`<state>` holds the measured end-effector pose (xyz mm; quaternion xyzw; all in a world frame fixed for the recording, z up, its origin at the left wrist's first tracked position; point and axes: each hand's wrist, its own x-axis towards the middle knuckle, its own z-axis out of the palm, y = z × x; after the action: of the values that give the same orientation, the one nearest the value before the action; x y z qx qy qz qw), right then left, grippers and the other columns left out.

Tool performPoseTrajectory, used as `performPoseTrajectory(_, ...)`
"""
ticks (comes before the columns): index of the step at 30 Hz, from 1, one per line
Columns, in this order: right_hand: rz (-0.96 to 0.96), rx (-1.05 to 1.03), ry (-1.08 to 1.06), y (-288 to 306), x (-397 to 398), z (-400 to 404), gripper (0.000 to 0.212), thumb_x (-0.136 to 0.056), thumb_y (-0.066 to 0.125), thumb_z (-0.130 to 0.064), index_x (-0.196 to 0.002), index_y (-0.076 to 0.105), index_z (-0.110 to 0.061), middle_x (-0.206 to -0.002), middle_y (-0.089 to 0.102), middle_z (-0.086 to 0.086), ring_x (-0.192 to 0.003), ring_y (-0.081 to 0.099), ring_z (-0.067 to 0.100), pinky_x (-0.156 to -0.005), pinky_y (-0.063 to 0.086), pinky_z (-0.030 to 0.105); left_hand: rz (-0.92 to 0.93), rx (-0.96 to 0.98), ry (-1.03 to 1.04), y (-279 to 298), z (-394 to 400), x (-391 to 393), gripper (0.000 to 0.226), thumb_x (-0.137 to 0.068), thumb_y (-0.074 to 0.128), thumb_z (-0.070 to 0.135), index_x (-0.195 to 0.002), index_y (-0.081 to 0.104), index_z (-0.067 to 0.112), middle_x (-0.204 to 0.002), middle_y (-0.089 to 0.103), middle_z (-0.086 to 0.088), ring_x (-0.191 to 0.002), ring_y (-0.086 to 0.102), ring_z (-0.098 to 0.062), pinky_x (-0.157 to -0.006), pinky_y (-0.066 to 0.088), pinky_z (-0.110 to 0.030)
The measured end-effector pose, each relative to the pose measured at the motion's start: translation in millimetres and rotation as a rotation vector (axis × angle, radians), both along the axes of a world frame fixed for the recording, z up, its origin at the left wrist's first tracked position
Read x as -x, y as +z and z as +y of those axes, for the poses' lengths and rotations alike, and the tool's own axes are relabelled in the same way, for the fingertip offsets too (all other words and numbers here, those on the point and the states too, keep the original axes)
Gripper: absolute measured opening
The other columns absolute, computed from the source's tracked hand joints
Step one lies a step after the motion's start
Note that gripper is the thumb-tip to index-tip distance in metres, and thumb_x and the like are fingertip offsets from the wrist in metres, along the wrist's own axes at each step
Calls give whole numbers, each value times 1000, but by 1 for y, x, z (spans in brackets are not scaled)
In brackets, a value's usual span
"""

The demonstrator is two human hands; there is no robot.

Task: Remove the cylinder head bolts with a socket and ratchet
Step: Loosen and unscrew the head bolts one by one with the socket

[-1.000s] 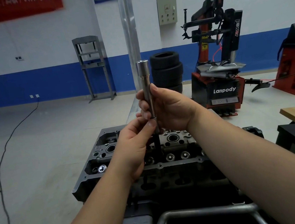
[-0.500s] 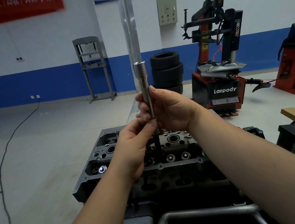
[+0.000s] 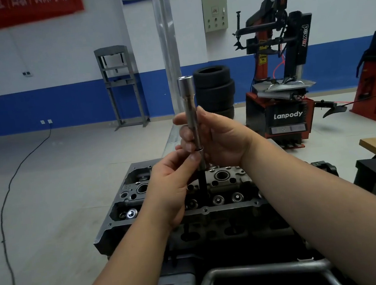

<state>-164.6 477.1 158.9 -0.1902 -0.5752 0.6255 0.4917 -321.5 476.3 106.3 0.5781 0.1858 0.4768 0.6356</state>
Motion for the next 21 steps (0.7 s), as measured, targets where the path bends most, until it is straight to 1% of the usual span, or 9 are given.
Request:
performPoseTrajectory(2,39,-17,32,1,2,-1,44,-72,86,-39,-101,65,-14,-74,59,2,-67,60,16,-71,49,32,1,-4,36,-1,1,-2,12,-78,74,28,-87,82,29,-95,78,-3,-96,74,-19,-86,57,-29)
performPoseTrajectory(4,72,-4,21,2,5,-2,54,-65,92,-34,-96,54,-11,-70,57,4,-61,59,17,-59,54,29,0,12,38,-1,3,-3,8,-79,78,27,-86,82,28,-94,77,-3,-94,74,-19,-87,55,-34)
performPoseTrajectory(6,45,-6,-25,2,5,-2,54,-69,88,-37,-98,52,-10,-71,59,3,-62,60,17,-62,49,31,-4,34,-1,1,2,-2,8,-84,78,30,-90,83,28,-99,78,-2,-97,74,-17,-85,56,-32)
performPoseTrajectory(8,-5,-4,-55,1,5,-3,42,-79,72,-43,-101,54,-12,-73,61,-1,-66,60,14,-68,37,34,-26,69,-55,1,2,0,17,-83,71,33,-95,83,26,-105,79,-4,-102,74,-18,-86,59,-29)
performPoseTrajectory(11,5,34,-34,2,4,-3,33,-85,58,-42,-99,64,-13,-74,62,-1,-67,61,13,-72,48,33,-47,80,-74,2,1,2,16,-92,68,28,-95,84,25,-105,79,-3,-103,74,-17,-86,59,-27)
performPoseTrajectory(13,11,31,-15,2,3,-3,33,-89,54,-41,-99,69,-13,-76,63,0,-69,61,14,-73,49,33,-42,53,-53,2,0,1,18,-89,66,27,-93,84,26,-104,79,-1,-101,75,-15,-84,58,-24)
performPoseTrajectory(15,9,18,0,2,3,-3,33,-89,58,-42,-104,66,-14,-78,63,0,-70,61,14,-67,50,30,-38,29,-18,0,0,0,18,-82,67,26,-89,83,28,-100,79,-1,-97,75,-15,-83,58,-23)
performPoseTrajectory(18,6,-24,13,2,5,-2,46,-77,80,-41,-104,52,-15,-81,62,2,-68,61,15,-58,52,26,-57,13,16,-1,1,-1,12,-76,73,24,-83,81,29,-93,77,-2,-92,73,-15,-83,58,-24)
performPoseTrajectory(21,-6,-45,-22,2,6,0,41,-81,75,-37,-99,47,-13,-79,61,3,-64,60,15,-56,50,27,-34,7,19,-1,3,-2,5,-83,80,24,-83,81,29,-95,75,-3,-93,72,-15,-83,58,-25)
